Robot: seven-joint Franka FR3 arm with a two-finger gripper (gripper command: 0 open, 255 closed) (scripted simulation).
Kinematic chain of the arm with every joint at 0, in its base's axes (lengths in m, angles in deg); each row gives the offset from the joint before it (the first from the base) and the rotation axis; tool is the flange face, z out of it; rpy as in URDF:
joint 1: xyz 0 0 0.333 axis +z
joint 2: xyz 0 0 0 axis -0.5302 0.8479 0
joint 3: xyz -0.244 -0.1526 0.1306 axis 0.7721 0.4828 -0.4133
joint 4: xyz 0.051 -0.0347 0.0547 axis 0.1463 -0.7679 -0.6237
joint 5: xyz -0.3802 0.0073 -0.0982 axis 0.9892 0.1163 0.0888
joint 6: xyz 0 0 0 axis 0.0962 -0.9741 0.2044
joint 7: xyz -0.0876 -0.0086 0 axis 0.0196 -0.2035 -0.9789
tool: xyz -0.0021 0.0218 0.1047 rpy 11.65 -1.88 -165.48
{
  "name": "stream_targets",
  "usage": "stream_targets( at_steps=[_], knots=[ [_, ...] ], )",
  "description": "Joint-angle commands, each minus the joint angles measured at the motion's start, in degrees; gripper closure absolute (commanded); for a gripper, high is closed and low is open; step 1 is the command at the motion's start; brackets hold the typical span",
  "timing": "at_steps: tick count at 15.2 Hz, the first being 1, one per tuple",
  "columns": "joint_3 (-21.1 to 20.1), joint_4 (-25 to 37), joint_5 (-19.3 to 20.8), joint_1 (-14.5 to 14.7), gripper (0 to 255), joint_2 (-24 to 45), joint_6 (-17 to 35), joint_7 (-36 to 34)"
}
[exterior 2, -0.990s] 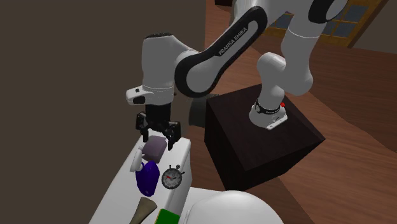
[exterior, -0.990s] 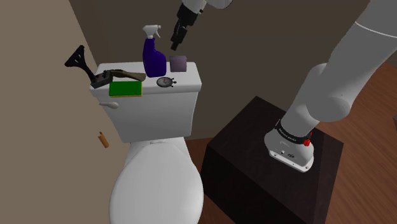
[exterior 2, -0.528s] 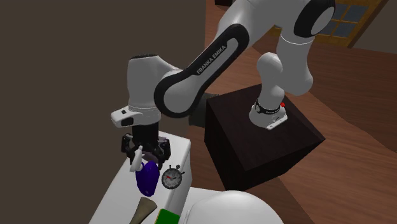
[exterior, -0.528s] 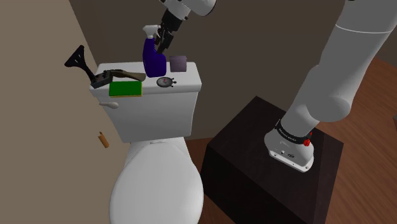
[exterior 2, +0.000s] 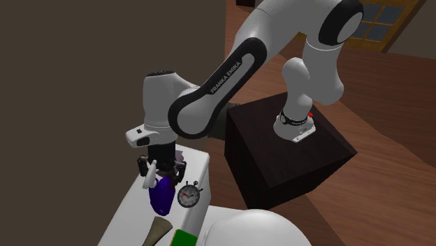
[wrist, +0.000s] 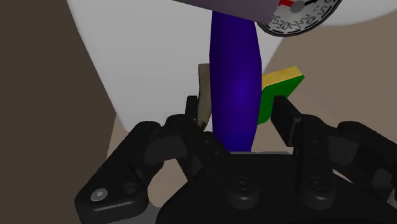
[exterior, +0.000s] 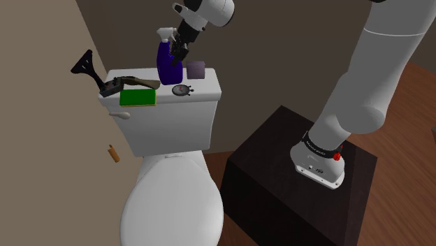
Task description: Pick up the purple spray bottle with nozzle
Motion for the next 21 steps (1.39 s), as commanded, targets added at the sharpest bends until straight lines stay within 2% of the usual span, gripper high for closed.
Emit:
stream_targets(
  at_steps=[1,9,21],
  knots=[
    [-0.01,-0.01,-0.07,-0.01,255,0.06,0.07,0.09],
    [-0.03,-0.04,-0.14,-0.03,255,0.12,0.13,0.18],
    [1.13,3.51,5.11,0.28,255,-3.90,-6.14,-6.08]
  ],
)
